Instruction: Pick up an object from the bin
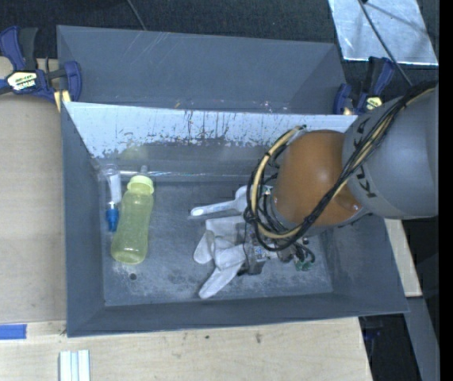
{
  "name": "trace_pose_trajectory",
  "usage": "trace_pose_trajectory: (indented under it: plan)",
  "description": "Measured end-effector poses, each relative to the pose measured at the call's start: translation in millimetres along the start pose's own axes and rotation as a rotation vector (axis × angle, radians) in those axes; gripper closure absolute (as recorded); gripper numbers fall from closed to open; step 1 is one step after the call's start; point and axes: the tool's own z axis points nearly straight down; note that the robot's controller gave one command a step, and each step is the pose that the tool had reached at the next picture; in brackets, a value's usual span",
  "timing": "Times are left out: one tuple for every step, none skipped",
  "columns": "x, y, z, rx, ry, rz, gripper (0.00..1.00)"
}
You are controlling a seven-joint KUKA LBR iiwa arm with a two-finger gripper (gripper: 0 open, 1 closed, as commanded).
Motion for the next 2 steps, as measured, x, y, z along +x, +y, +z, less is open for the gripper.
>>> trace_pose_trajectory:
  plan:
    - [0.0,0,0,0.0,0.0,0.0,1.0]
    - [-21.8,7,-156,0.0,0.002,0.014,1.0]
